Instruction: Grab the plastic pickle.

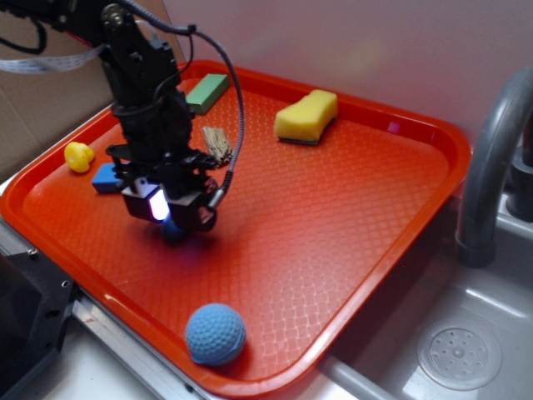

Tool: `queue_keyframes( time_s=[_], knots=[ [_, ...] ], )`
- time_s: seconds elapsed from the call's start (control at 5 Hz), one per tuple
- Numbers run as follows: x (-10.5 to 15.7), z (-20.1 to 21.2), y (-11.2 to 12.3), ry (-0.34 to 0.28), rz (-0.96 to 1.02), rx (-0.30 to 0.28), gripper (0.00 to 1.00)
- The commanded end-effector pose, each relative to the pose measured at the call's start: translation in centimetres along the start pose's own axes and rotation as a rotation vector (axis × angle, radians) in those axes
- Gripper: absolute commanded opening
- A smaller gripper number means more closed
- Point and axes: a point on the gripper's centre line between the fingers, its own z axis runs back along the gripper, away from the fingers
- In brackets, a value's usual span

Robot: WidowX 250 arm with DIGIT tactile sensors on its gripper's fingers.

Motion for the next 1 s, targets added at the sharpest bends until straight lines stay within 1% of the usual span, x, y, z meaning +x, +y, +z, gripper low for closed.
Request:
queue_keyframes(
  time_s=[0.0,0.2,0.4,0.6,0.8],
  knots=[
    [-1.6,9.9,0.7,-0.197,-0.086,-0.011,0.00],
    [-2.1,15.0,1.2,-0.216,-0.102,-0.038,0.00],
    [-2.3,19.3,1.4,-0.206,-0.118,-0.052,0.00],
    [-2.0,16.8,1.5,-0.180,-0.107,-0.018,1.00],
    [-1.3,12.2,1.3,-0.237,-0.129,-0.017,1.00]
  ],
)
